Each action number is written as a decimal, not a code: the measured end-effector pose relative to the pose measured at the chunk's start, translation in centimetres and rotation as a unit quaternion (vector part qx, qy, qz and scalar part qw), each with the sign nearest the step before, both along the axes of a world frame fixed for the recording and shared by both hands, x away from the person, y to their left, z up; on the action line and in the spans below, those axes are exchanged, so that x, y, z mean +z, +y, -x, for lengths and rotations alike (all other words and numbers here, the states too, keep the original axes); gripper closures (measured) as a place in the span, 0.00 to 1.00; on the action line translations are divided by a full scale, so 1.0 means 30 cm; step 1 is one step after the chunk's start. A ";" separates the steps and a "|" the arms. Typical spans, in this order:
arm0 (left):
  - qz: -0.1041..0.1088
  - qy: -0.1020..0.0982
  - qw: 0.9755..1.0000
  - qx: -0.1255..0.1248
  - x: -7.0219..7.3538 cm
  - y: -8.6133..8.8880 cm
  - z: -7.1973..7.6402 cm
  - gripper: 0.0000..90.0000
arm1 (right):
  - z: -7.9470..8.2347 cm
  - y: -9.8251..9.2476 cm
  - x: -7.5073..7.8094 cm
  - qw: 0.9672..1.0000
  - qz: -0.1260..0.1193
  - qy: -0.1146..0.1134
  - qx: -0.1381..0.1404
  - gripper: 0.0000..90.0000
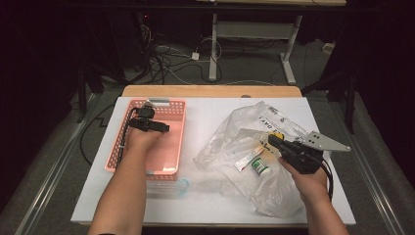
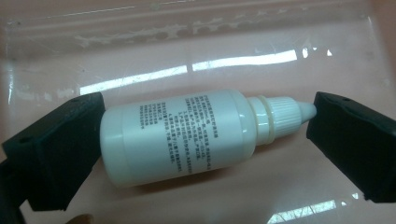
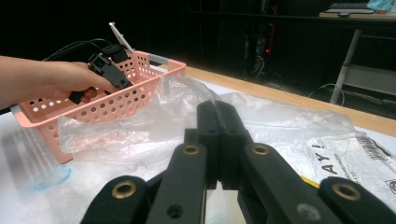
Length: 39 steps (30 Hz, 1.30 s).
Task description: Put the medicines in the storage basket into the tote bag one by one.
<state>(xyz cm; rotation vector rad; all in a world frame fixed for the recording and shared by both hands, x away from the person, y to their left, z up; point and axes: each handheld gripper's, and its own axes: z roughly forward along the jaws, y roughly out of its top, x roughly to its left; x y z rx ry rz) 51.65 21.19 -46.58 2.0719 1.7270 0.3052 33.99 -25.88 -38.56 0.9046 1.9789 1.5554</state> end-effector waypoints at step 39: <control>0.037 -0.017 0.998 -0.053 0.152 -0.009 0.196 0.07 | 0.011 0.012 0.017 1.000 -0.001 -0.009 0.005 1.00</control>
